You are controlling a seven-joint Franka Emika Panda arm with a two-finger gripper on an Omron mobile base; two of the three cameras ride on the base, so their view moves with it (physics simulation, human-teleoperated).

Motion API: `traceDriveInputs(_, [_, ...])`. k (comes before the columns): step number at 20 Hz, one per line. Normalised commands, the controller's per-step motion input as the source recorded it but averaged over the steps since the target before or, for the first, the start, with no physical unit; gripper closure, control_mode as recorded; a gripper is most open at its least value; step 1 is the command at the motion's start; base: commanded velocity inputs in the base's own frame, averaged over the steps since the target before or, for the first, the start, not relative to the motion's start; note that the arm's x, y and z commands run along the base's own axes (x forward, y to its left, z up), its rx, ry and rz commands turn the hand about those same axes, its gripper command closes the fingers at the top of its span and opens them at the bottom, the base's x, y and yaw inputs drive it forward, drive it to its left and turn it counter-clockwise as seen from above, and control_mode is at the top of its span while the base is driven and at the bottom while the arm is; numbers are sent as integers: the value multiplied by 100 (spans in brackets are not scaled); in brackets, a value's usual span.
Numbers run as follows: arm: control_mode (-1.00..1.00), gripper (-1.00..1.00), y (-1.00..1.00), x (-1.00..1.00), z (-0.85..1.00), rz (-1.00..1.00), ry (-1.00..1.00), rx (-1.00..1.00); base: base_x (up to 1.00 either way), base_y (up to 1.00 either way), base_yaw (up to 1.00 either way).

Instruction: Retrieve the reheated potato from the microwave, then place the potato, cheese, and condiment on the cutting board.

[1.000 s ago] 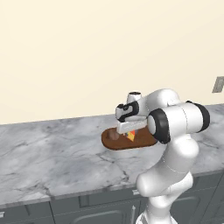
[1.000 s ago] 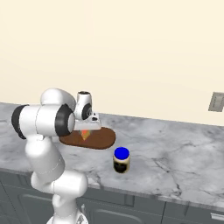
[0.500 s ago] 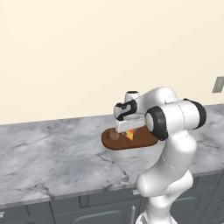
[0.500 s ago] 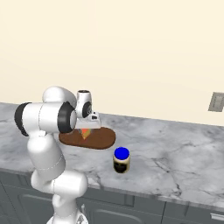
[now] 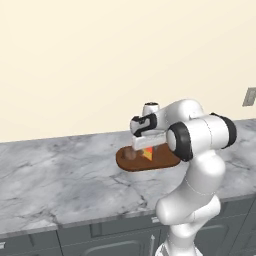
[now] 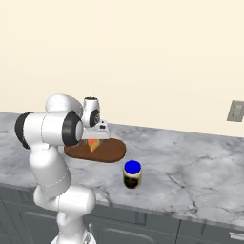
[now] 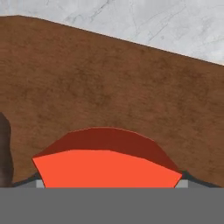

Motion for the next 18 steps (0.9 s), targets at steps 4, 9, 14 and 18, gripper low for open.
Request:
traceDriveInputs(4, [-100,-100,-1,-2,30,-13,1,0,0,0,0])
traceDriveInputs(9, [-100,-100,-5,-25,38,-18,0,0,0,0,0])
traceDriveInputs(14, [-100,-100,-22,-56,17,-18,-3,0,0,0,0])
traceDriveInputs(18, [-100,-100,-38,-39,23,-12,-7,-3,0,0,0])
